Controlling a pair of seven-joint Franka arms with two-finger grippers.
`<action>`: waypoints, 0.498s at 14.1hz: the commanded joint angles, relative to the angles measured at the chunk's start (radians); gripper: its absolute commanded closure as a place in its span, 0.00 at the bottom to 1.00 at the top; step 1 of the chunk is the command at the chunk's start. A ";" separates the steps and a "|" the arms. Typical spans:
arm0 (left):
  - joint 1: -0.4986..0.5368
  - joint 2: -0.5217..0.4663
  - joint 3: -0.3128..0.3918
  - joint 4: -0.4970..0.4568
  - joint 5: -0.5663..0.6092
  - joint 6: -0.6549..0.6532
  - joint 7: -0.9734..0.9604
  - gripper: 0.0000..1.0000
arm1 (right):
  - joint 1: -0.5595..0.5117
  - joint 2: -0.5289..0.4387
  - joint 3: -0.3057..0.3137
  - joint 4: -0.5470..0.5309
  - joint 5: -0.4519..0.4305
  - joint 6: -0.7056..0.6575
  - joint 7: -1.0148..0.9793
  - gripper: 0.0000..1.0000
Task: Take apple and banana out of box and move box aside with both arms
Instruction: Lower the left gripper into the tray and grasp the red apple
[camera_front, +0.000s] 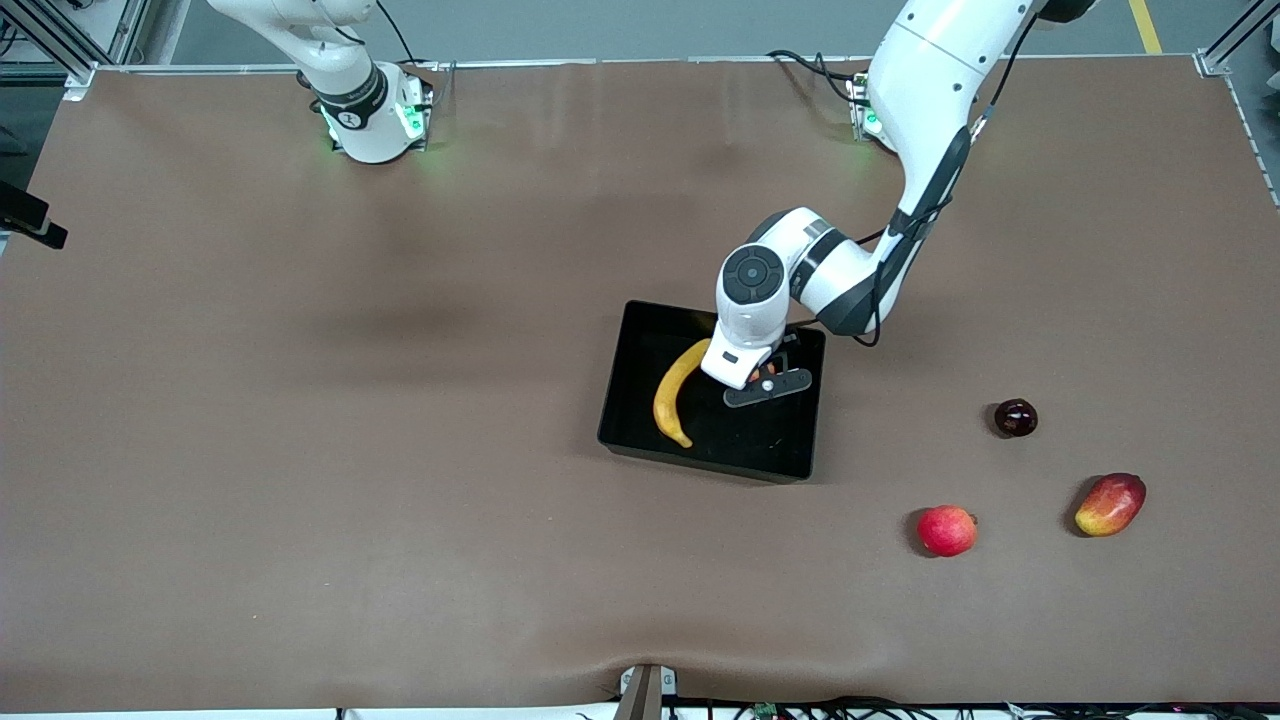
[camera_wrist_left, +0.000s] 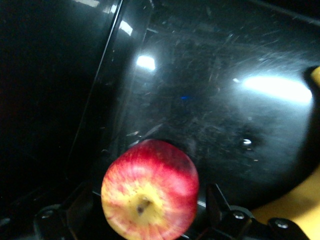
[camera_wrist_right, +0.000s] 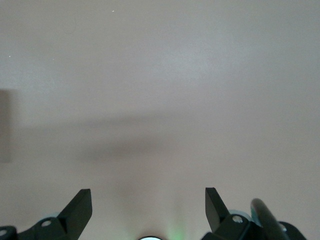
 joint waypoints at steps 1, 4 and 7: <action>0.004 0.006 -0.002 -0.001 0.035 0.028 -0.036 0.42 | -0.027 0.001 0.018 0.002 0.001 -0.004 0.003 0.00; 0.009 -0.006 -0.002 0.045 0.036 0.022 -0.019 1.00 | -0.027 0.002 0.018 0.002 0.001 -0.005 0.003 0.00; 0.012 -0.043 -0.001 0.115 0.036 -0.004 -0.016 1.00 | -0.026 0.002 0.019 0.002 0.001 -0.005 0.003 0.00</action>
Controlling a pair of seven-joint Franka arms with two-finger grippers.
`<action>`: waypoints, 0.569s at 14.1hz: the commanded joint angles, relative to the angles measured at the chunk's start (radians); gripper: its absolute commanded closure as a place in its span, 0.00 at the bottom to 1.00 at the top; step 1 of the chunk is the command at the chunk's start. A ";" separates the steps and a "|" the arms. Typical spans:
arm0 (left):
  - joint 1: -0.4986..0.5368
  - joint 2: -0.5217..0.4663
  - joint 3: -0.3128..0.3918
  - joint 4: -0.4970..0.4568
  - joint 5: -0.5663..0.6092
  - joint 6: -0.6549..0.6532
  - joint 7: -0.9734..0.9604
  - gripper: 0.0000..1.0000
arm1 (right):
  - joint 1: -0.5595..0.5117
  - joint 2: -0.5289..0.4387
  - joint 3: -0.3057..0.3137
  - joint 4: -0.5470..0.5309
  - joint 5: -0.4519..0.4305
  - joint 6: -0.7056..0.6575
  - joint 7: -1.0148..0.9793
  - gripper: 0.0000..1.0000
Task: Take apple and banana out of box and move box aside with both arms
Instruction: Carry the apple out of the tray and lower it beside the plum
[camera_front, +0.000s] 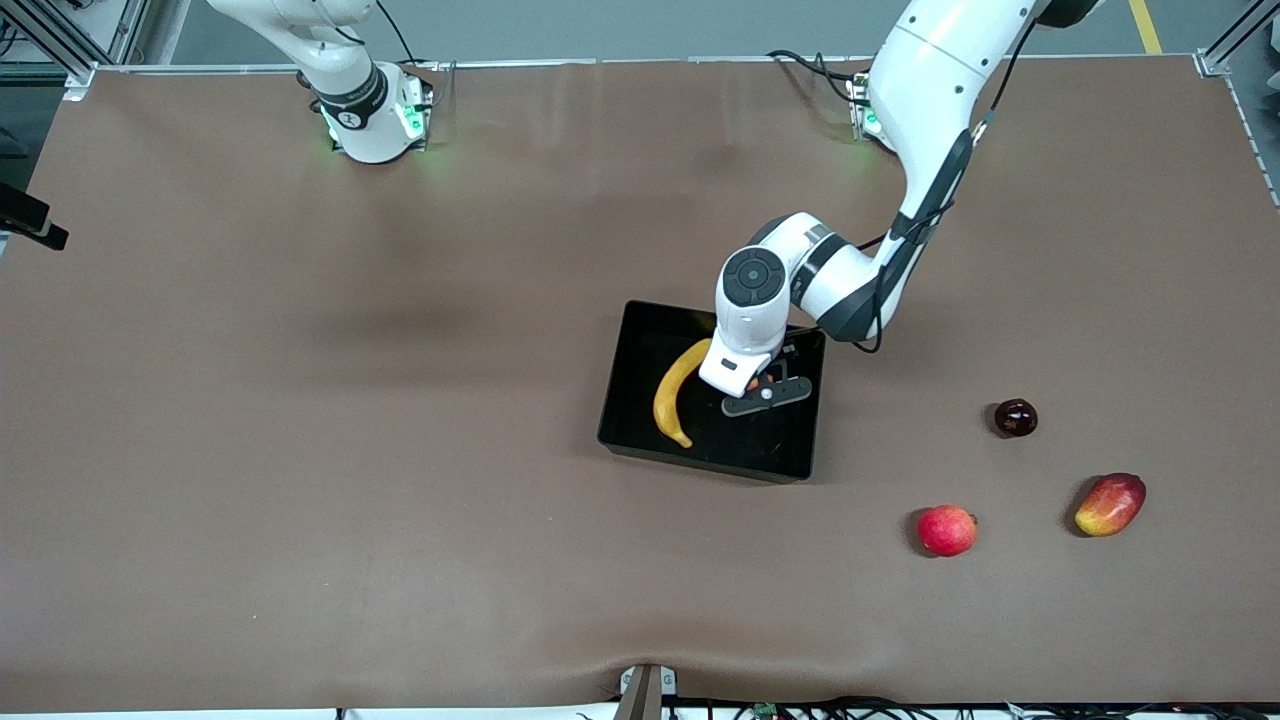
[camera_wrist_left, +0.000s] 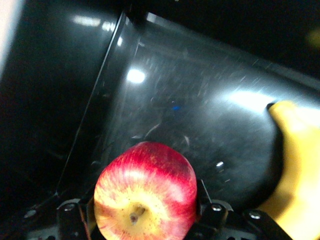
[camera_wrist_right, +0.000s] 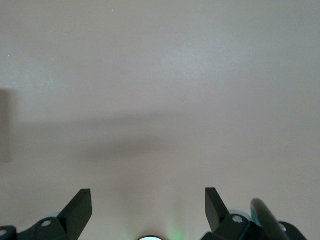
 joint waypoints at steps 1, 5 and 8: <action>0.007 -0.058 0.003 0.063 0.026 -0.021 -0.014 1.00 | -0.026 -0.001 0.018 0.002 0.001 -0.004 0.002 0.00; 0.071 -0.130 0.000 0.160 0.011 -0.122 0.093 1.00 | -0.026 -0.001 0.018 0.002 0.001 -0.004 0.003 0.00; 0.164 -0.187 -0.007 0.159 -0.016 -0.180 0.272 1.00 | -0.026 -0.001 0.018 0.002 0.001 -0.004 0.002 0.00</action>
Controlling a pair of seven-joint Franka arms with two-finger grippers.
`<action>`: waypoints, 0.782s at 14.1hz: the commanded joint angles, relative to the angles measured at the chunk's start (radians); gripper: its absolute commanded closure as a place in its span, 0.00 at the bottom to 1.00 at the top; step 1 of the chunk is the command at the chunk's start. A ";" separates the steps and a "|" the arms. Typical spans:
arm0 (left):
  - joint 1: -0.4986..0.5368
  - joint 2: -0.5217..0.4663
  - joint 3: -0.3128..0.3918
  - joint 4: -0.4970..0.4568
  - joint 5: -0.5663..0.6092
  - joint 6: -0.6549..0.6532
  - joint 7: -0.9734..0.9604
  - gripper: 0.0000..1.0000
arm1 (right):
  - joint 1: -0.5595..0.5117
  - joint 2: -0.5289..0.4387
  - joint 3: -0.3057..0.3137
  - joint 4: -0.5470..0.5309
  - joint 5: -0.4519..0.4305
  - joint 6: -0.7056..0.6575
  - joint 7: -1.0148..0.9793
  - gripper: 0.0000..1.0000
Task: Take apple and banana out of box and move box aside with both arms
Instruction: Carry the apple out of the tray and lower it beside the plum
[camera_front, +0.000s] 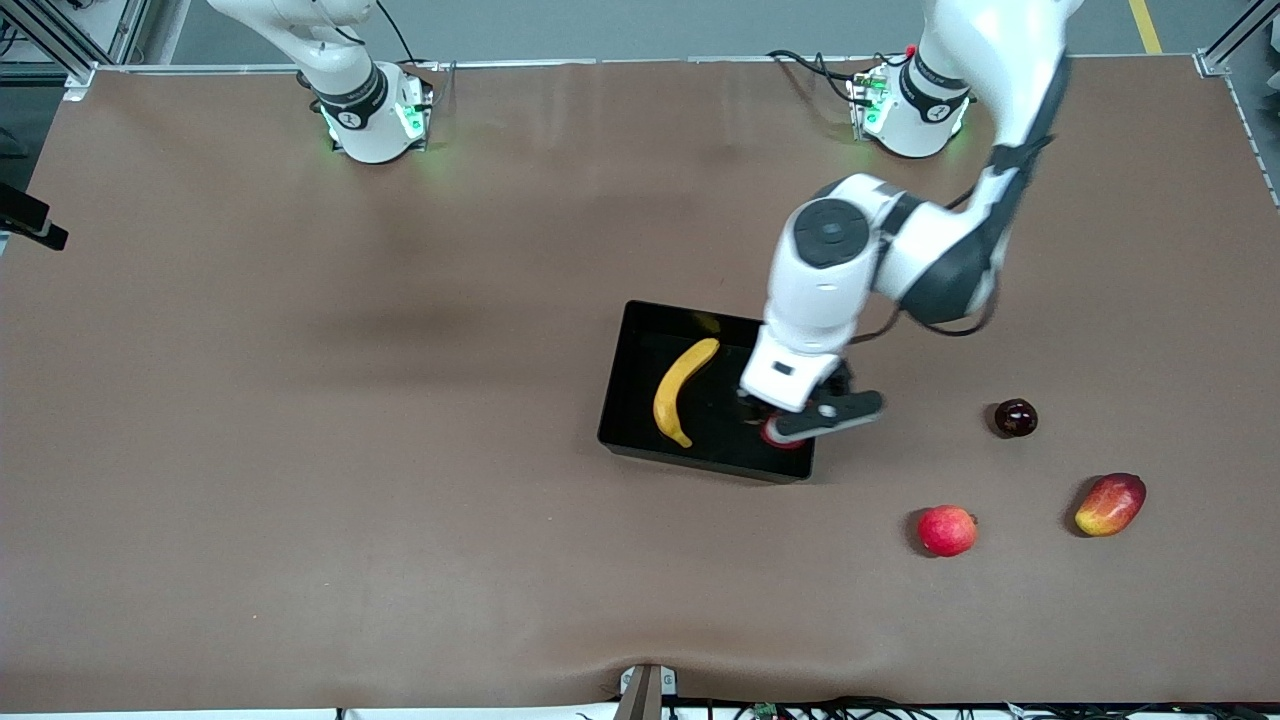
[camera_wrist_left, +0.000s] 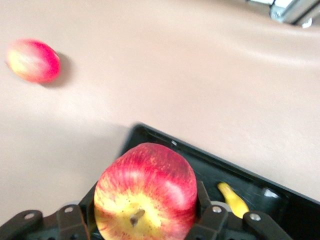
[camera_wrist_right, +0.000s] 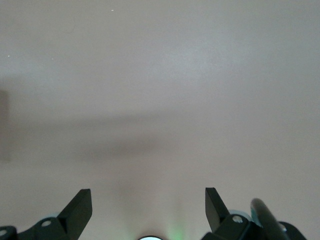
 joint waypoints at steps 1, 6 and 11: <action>0.089 -0.048 -0.008 -0.014 -0.027 -0.074 0.188 1.00 | -0.026 -0.001 0.018 0.002 0.001 -0.004 0.002 0.00; 0.227 -0.032 -0.008 -0.045 -0.029 -0.136 0.417 1.00 | -0.026 -0.001 0.018 0.002 0.001 -0.004 0.003 0.00; 0.315 0.093 -0.004 -0.083 -0.012 -0.047 0.431 1.00 | -0.032 -0.001 0.018 0.002 0.001 -0.004 0.003 0.00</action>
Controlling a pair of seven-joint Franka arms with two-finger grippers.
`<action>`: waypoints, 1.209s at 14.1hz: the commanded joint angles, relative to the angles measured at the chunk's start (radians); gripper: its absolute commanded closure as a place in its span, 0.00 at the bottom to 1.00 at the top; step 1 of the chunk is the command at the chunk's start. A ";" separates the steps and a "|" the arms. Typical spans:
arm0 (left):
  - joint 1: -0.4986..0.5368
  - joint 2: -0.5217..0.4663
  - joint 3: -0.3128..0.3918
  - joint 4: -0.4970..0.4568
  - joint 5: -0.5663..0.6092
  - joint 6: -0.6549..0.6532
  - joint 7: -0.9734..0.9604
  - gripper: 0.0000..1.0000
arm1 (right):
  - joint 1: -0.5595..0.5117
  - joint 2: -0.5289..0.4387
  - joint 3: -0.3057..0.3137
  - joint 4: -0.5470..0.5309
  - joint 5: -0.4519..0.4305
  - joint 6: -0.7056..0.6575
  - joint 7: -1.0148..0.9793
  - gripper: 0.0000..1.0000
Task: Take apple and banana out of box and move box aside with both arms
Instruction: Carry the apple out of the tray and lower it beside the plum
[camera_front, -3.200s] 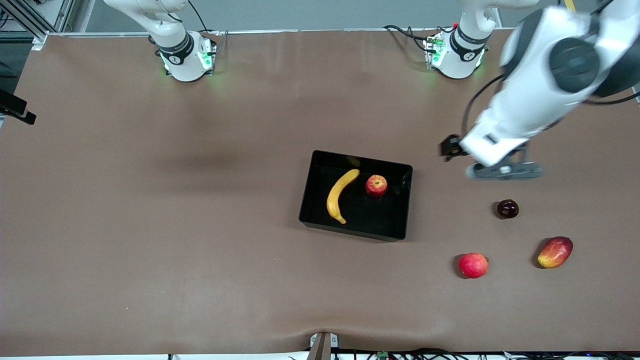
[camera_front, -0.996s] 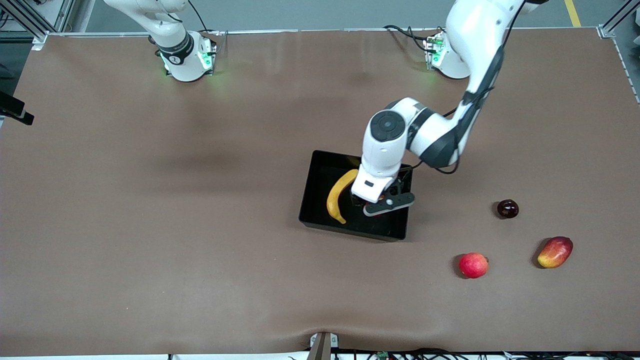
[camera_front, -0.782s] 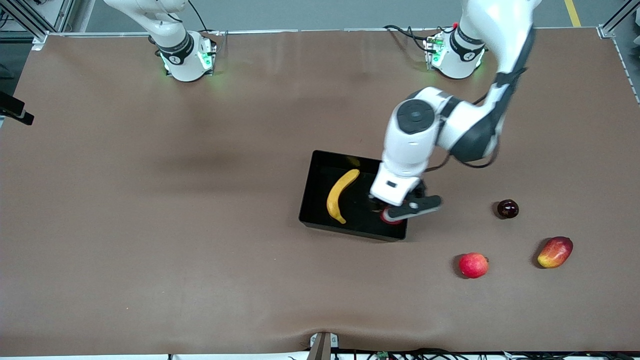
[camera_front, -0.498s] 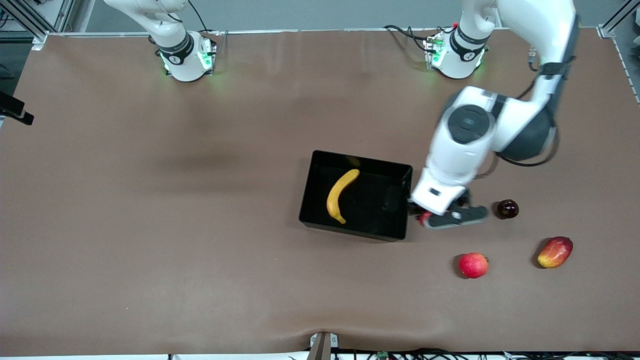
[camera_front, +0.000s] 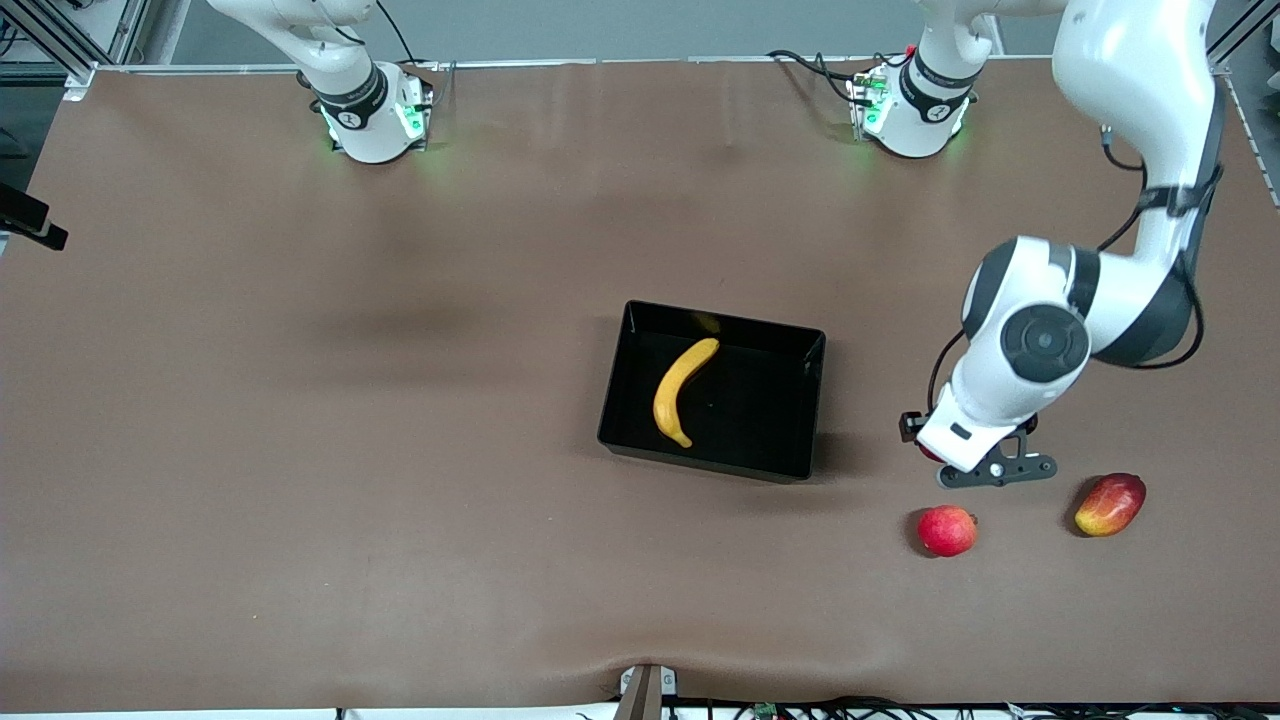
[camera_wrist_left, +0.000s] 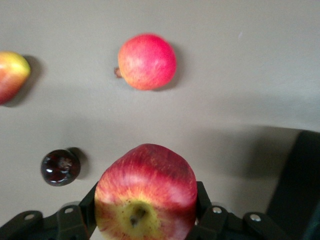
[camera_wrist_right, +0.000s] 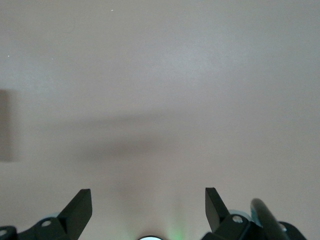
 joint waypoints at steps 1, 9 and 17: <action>0.061 0.037 -0.005 -0.049 0.004 0.113 0.015 1.00 | -0.031 -0.001 0.018 0.002 0.001 -0.004 0.003 0.00; 0.126 0.137 0.001 -0.083 0.019 0.263 0.013 1.00 | -0.038 0.001 0.018 0.002 0.016 -0.004 0.002 0.00; 0.138 0.153 0.004 -0.076 0.078 0.264 0.007 0.03 | -0.040 0.001 0.018 0.002 0.021 -0.004 0.002 0.00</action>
